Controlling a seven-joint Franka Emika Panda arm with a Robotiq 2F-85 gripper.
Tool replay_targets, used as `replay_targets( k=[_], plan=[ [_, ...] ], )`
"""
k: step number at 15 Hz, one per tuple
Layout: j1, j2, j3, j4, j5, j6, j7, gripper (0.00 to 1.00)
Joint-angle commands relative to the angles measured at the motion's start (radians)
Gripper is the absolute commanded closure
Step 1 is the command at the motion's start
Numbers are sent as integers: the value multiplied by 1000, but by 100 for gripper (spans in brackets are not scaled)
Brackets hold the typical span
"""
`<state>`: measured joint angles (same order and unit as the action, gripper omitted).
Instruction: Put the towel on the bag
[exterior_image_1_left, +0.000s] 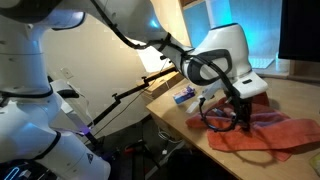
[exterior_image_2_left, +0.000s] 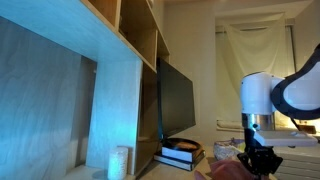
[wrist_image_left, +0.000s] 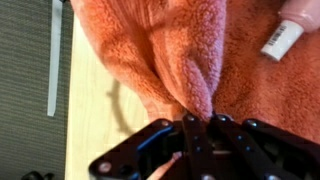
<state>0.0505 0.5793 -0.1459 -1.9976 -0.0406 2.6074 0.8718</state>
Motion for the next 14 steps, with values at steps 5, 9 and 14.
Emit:
replay_targets(
  k=[5, 9, 14],
  plan=[
    [37, -281, -71, -242, 79, 248, 86, 98],
    [64, -382, -116, -316, 43, 304, 170, 98],
    [110, -417, -183, -361, -70, 286, 295, 98]
  ],
)
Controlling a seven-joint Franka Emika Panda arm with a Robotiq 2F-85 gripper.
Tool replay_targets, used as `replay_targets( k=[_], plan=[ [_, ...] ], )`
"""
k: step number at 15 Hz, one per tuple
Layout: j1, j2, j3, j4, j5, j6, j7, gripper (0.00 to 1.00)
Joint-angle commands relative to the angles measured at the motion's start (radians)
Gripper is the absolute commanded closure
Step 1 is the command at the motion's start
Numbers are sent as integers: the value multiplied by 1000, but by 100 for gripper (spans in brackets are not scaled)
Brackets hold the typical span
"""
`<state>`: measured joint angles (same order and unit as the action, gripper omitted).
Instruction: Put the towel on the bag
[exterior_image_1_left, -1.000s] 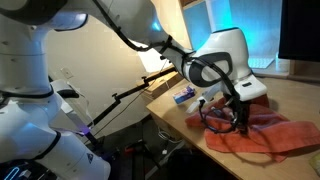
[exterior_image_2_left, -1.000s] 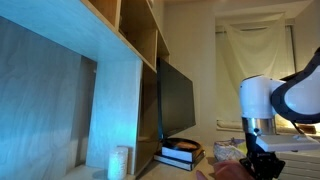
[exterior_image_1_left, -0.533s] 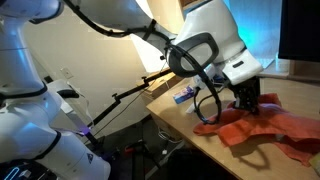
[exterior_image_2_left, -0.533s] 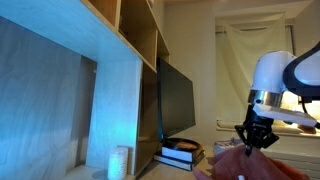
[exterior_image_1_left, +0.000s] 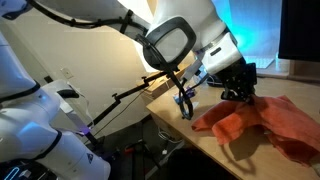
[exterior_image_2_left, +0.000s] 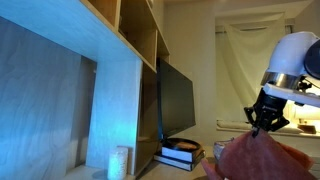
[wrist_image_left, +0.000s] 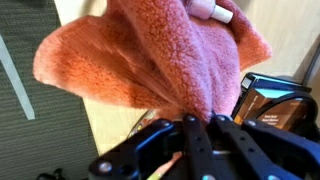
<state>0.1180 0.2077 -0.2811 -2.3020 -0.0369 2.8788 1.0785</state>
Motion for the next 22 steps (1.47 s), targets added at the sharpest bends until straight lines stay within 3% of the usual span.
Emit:
replay_targets(
  k=[1, 4, 8, 11, 13, 17, 22],
  plan=[
    [51, -60, -56, -74, -98, 15, 109, 98],
    [125, -93, -104, -112, -269, 30, 224, 98],
    [319, -118, -235, -110, -659, 21, 492, 98],
    [341, -173, -212, -126, -834, -8, 659, 98],
    [332, -181, -204, -128, -814, -6, 674, 98],
    [306, -194, -191, -134, -587, -17, 548, 98],
    [337, -236, -186, -132, -707, -28, 621, 98]
  ],
)
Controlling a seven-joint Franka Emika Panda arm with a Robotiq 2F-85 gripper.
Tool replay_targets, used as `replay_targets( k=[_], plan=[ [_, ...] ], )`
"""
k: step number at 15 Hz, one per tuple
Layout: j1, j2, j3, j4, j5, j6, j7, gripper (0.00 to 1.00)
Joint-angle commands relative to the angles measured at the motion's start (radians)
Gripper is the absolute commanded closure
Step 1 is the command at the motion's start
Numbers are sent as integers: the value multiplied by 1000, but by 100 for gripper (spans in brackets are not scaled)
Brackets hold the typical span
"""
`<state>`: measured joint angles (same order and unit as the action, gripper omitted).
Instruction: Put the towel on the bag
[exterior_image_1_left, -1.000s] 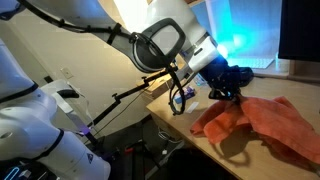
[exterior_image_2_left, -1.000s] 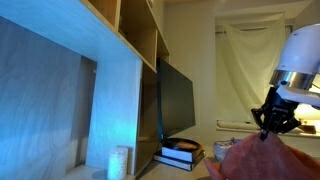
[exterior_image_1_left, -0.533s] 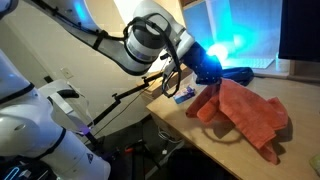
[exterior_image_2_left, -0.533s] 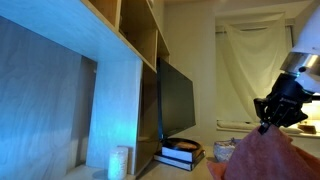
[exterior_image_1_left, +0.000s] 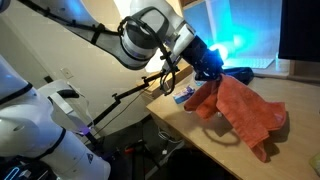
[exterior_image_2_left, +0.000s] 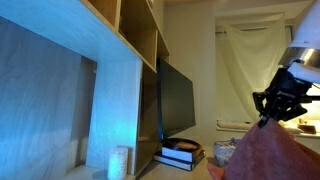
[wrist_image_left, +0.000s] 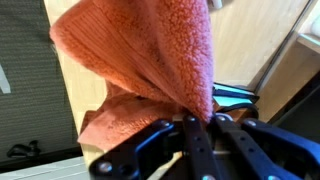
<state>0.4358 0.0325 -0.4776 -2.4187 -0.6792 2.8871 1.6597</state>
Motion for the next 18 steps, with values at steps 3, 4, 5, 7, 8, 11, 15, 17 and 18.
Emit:
replay_targets(
  k=[3, 4, 5, 7, 8, 11, 15, 17, 18],
  plan=[
    [8, -71, 0, -1, -70, -25, 91, 98],
    [-1, -71, -8, 6, -71, -23, 123, 98],
    [-12, -72, -19, 4, -38, -17, 119, 98],
    [-35, -60, -47, 15, -23, -17, 149, 98],
    [-47, -46, -61, 24, -33, -22, 177, 98],
    [-77, -23, -95, 37, -84, -62, 244, 98],
    [-87, 7, -110, 60, -97, -239, 317, 98],
    [-267, 28, 79, 81, -96, -379, 318, 98],
    [-310, 40, 125, 93, -97, -445, 327, 98]
  ],
)
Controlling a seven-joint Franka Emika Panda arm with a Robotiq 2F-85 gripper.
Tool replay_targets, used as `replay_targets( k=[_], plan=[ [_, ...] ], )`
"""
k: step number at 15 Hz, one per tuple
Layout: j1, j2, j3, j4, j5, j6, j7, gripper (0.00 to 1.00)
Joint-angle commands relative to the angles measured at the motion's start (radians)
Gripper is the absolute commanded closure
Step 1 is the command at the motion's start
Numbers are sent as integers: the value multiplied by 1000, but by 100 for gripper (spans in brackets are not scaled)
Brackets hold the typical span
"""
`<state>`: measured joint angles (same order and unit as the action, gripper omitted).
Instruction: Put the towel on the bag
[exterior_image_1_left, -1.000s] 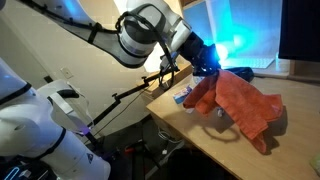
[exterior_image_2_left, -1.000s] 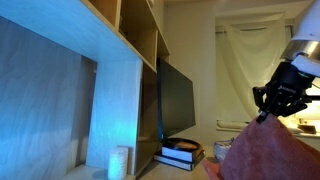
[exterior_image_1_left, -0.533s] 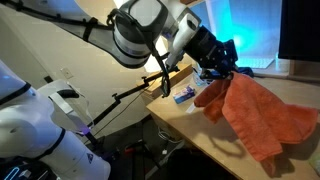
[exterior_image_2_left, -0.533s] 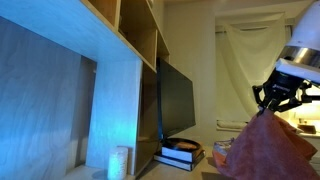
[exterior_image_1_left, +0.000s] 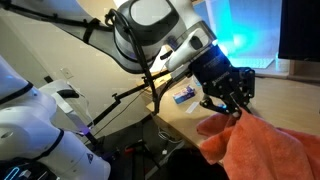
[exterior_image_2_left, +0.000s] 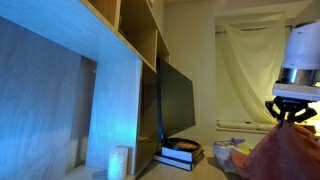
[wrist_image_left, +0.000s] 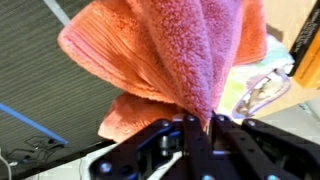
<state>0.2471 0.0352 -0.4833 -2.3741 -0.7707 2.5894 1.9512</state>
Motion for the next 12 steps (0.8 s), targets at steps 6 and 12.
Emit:
replay_targets(
  k=[6, 12],
  plan=[
    [-258, 104, 263, 121, 62, -274, 39, 98],
    [-282, 191, 249, 198, -11, -49, 303, 98]
  ],
)
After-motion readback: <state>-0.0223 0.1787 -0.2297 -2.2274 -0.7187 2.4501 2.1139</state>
